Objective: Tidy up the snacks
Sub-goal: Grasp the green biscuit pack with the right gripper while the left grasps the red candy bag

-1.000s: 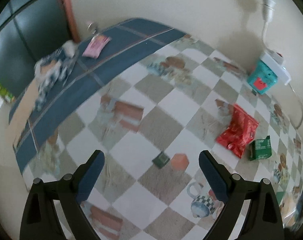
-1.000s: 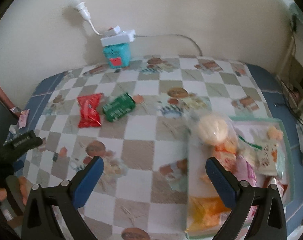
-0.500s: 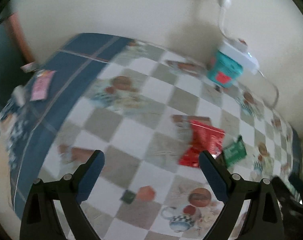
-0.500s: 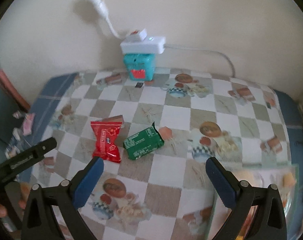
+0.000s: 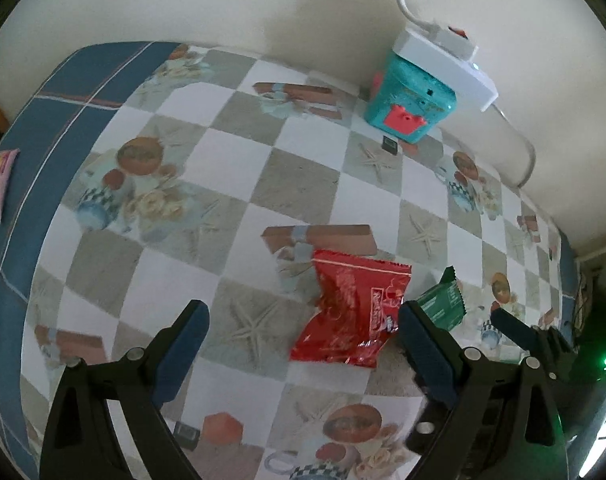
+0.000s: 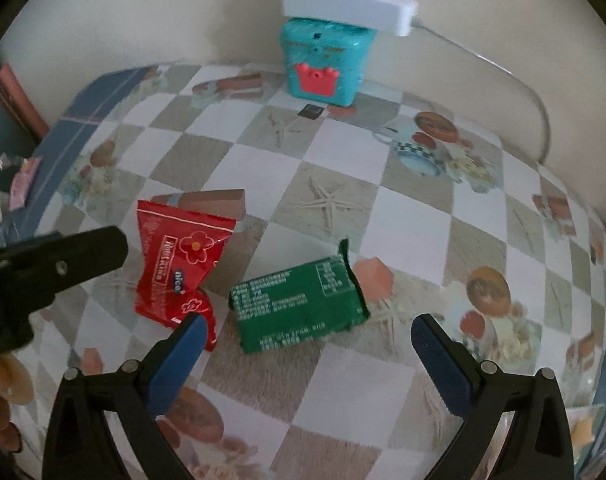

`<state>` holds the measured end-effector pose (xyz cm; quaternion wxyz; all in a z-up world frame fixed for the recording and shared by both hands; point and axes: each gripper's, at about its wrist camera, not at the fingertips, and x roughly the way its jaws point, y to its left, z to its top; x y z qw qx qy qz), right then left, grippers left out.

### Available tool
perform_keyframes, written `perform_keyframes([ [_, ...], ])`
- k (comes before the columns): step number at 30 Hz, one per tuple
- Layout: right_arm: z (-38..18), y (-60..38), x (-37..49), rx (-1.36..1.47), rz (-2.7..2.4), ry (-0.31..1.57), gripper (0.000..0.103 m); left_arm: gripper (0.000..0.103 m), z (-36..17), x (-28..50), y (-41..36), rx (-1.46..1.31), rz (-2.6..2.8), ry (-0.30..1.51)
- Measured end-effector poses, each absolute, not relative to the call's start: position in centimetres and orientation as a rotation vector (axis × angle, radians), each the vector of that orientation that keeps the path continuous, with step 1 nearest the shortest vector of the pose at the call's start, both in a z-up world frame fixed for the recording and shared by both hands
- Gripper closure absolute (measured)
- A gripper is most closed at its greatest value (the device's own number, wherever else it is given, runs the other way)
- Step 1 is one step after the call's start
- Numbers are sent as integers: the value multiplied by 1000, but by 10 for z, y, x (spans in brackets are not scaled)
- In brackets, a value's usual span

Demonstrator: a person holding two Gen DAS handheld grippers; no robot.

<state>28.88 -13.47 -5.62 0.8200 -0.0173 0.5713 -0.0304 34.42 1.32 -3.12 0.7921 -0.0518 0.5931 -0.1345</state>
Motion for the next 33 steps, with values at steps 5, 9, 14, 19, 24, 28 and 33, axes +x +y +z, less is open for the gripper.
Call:
perform_keyframes([
  [5,-69,-135,296,-65,-67,1235,1,7,-42,350,5,-92,-282,1305],
  [9,-70,-136,298,-56,-55,1229,11,7,-45,350,-2,-99,-301,1315],
  [14,-71,-135,298,-32,-31,1230,24,7,-45,347,-15,-80,-321,1317],
  [19,-70,-141,293,-42,-37,1233,27,7,-48,347,-20,-82,-322,1328],
  [24,-69,-150,286,-46,-44,1242,27,7,-53,345,-30,-58,-324,1342],
  [28,-68,-158,282,-47,-54,1249,28,8,-56,341,-39,-29,-338,1350],
  [33,-67,-169,276,-46,-72,1259,28,8,-58,339,-44,-10,-333,1348],
])
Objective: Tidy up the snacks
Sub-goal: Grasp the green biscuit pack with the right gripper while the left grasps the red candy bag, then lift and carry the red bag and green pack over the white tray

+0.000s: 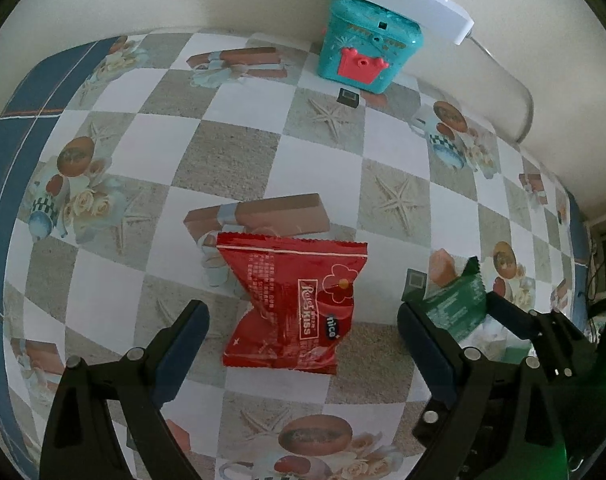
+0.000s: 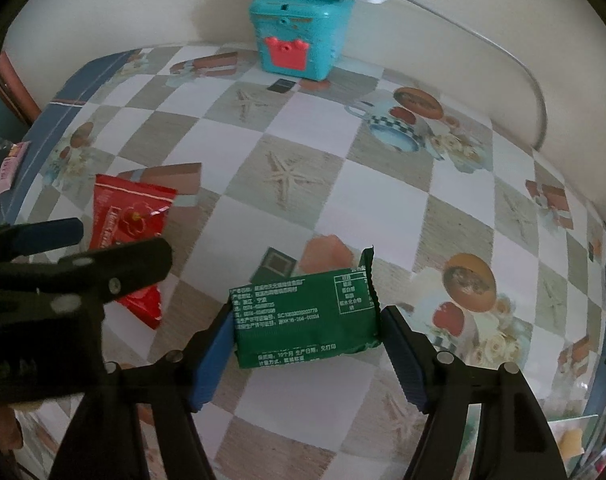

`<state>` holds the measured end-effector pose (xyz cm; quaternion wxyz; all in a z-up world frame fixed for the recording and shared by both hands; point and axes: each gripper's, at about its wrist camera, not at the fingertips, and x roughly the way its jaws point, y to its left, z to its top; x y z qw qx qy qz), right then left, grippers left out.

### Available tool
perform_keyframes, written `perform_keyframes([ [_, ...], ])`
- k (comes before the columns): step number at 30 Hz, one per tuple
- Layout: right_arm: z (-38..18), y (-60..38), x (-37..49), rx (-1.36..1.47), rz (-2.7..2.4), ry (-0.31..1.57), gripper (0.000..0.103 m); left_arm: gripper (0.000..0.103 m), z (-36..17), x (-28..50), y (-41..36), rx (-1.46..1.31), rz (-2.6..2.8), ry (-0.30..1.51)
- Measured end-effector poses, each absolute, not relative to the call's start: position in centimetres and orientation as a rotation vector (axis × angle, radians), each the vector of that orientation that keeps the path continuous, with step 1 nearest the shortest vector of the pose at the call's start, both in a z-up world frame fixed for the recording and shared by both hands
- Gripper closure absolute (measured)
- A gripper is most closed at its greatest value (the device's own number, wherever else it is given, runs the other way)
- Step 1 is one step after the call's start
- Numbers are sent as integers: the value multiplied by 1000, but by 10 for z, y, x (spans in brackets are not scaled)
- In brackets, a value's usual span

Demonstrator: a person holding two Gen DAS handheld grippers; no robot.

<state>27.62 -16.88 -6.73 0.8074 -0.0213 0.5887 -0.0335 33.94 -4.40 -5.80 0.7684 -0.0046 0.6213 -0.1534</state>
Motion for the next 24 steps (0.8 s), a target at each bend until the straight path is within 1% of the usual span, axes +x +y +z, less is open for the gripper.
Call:
perform_keyframes([
  [4,-66,-176,271,-50,-84,1267,28,8,-62,339,-46,2,-323,1351],
  [7,-65,-182,267,-46,-98,1276,28,13,-64,338,-46,15,-307,1352],
  [11,-63,-188,264,-46,-109,1281,30,27,-66,340,-48,19,-290,1353],
  [13,-62,-189,262,-45,-109,1282,31,30,-66,340,-47,23,-279,1354],
  [15,-61,-190,260,-44,-107,1284,31,40,-66,340,-46,23,-275,1356],
  [16,-60,-189,260,-44,-106,1285,31,47,-65,339,-45,22,-275,1356],
  [17,-61,-190,260,-43,-105,1288,32,51,-65,339,-45,21,-274,1358],
  [19,-59,-190,259,-41,-102,1289,32,56,-64,338,-44,18,-273,1361],
  [24,-53,-189,255,-26,-100,1283,33,60,-57,333,-40,19,-253,1357],
])
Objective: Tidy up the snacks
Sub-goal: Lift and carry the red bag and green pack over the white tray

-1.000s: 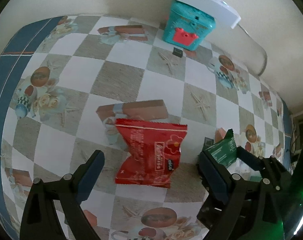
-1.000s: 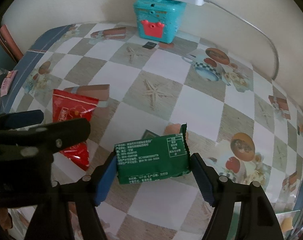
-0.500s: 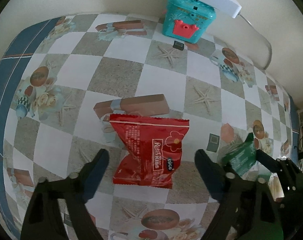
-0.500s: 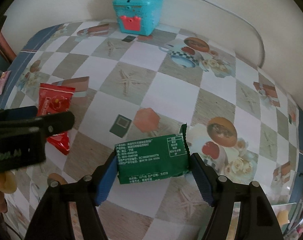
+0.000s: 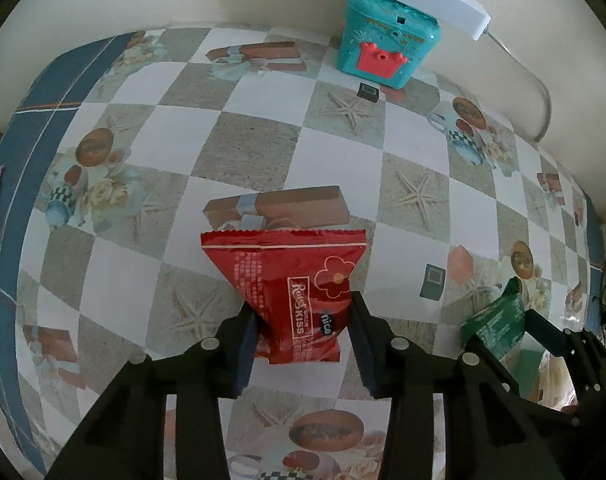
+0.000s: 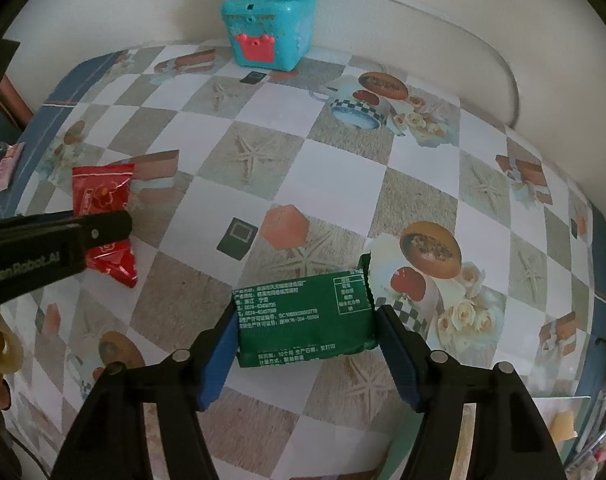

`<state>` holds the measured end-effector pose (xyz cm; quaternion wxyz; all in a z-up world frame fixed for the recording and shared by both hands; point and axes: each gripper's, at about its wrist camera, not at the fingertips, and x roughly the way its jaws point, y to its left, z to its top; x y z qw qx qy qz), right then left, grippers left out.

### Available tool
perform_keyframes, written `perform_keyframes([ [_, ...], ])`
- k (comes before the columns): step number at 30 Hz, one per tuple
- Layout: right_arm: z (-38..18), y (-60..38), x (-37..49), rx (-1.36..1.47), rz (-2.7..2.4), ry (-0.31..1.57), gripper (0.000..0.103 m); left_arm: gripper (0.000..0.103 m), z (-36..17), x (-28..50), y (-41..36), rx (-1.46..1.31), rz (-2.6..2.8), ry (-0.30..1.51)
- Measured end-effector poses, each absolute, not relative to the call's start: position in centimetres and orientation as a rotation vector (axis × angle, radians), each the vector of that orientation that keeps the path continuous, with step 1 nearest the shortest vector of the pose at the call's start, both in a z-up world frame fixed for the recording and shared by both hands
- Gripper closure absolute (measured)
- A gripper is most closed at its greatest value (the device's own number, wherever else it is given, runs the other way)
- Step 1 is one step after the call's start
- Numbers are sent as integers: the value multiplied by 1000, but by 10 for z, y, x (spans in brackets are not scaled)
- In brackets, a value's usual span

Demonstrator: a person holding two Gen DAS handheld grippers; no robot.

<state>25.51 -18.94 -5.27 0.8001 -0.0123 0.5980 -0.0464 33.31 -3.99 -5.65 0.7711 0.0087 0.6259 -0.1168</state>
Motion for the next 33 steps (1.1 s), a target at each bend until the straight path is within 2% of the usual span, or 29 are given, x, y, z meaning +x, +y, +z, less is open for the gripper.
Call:
perform_keyframes([
  [14,-6,-194,204,101,-132,1223,34,60,-9,270,-18,-99,-181,1260],
  [33,50,-203,71,330,-291,986,34,60,9,148,-39,-135,-122,1159],
])
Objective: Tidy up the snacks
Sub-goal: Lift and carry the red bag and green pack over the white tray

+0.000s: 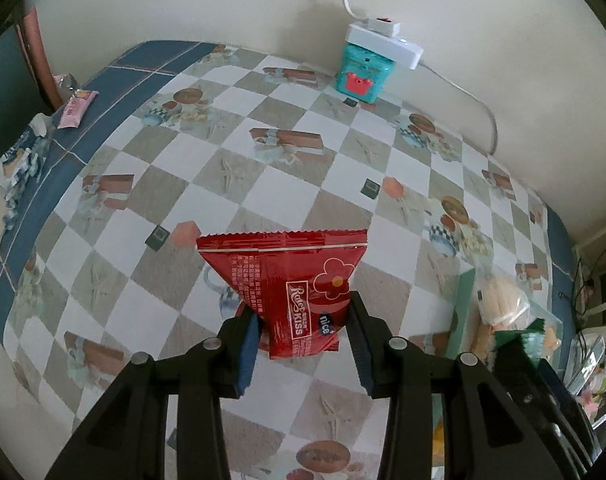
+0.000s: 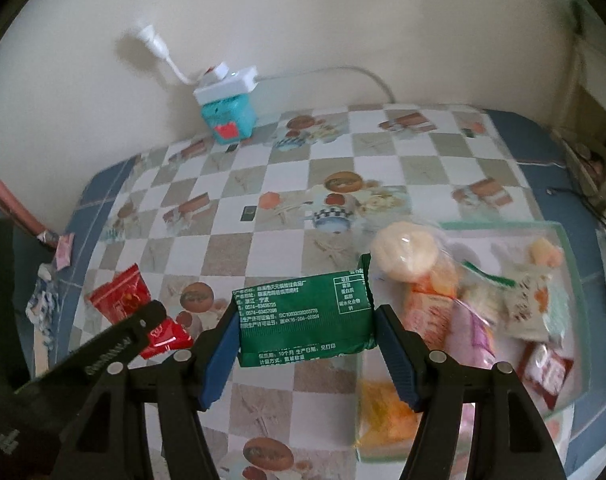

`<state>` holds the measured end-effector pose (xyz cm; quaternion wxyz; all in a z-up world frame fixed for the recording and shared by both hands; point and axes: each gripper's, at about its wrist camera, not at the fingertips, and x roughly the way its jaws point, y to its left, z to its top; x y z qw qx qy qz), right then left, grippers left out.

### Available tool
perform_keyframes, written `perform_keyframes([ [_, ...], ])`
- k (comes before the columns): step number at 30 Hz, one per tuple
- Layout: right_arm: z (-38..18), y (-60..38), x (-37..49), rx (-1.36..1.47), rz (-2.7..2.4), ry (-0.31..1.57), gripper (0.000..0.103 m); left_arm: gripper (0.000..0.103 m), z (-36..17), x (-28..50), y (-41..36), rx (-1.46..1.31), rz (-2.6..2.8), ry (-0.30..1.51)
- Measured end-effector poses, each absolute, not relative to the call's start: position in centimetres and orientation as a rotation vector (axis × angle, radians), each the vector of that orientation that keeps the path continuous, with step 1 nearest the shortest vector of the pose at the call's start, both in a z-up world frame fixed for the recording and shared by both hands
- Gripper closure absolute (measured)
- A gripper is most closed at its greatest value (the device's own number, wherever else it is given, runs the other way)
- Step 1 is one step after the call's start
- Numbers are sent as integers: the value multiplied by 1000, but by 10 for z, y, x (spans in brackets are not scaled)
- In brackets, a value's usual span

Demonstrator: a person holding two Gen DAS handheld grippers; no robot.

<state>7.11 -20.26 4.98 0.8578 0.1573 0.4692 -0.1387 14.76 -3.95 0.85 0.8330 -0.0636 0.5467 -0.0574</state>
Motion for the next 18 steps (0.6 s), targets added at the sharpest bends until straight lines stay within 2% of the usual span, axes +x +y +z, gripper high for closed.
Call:
perform_keyframes([
  [18,48,-243,19,391,-422,904,34,60,32,119,-72,-68,-161,1054],
])
